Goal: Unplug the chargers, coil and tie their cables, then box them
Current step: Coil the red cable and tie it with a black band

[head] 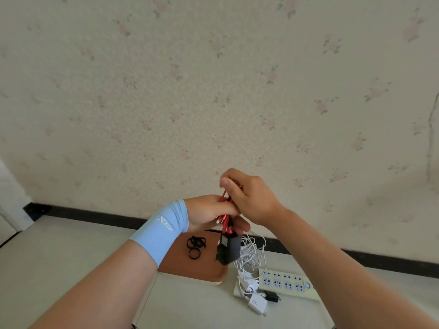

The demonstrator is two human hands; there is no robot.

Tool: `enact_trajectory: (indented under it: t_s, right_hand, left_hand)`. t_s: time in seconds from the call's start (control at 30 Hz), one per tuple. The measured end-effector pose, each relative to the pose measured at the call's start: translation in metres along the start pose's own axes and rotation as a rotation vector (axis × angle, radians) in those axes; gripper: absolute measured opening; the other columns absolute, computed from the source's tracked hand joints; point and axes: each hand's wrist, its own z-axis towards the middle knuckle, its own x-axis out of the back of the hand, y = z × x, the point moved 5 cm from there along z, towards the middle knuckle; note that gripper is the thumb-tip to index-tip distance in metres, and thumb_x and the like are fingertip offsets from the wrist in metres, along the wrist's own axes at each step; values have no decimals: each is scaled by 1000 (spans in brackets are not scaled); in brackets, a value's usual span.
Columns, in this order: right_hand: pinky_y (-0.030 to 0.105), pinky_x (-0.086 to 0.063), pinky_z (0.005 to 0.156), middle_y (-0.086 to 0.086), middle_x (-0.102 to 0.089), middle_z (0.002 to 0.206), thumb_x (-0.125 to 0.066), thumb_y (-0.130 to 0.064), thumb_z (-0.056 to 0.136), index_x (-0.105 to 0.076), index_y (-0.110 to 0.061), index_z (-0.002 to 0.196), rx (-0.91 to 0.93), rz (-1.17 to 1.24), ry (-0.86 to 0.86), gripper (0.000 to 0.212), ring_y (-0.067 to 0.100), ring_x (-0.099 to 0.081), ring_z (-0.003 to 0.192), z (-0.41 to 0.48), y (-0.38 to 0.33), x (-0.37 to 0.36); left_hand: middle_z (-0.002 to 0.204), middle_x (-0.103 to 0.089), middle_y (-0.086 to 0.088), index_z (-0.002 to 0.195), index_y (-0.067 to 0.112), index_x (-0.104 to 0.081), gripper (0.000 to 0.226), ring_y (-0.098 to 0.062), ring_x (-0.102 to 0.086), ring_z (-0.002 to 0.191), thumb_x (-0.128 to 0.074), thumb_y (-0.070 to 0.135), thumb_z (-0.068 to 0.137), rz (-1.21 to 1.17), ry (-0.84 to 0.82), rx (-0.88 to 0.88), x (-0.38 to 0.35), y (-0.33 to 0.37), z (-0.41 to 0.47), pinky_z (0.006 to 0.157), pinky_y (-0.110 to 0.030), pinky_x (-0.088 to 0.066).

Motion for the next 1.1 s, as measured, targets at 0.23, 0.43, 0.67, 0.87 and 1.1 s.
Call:
enact_trajectory:
  t_s: [0.23,0.43,0.67,0.87,1.1]
  right_hand:
    - [33,-42,52,-2,-50,48,-61,-43,98,-48,-5,56,-138,86,-21,58,10,-45,47,23,22,-15]
    - [18,-29,45,-6,-37,46,-54,-30,102,-41,-14,54,-236,28,-116,52,7,-32,42,45,54,-48]
    - [29,-35,52,6,-45,54,-53,-33,101,-54,2,64,-255,8,-223,51,13,-37,48,77,83,-101]
    - [26,-43,61,-2,-63,64,-48,-51,102,-66,-13,76,-367,47,-375,49,9,-52,54,93,131,-173]
    - [27,-46,79,6,-70,112,-49,-27,103,-65,-17,114,-526,-99,-456,22,23,-64,98,82,239,-237]
  left_hand:
    - [120,-67,-17,92,6,-64,21,-25,-62,110,-53,23,92,-359,-73,56,7,-19,3,101,-34,-48]
    - [133,-59,-22,117,2,-62,44,-36,-55,127,-49,40,96,-488,-46,149,43,-46,11,108,-51,-42]
    - [101,-69,-4,123,4,-57,41,-30,-64,113,-35,31,102,-393,-102,203,87,-85,31,102,-41,-49]
    - [88,-65,-3,95,14,-56,22,-30,-66,108,-41,28,103,-377,-31,299,137,-150,54,114,-52,-29]
    - [96,-72,-8,85,13,-57,29,-32,-67,109,-44,31,104,-444,238,380,188,-243,81,92,-45,-52]
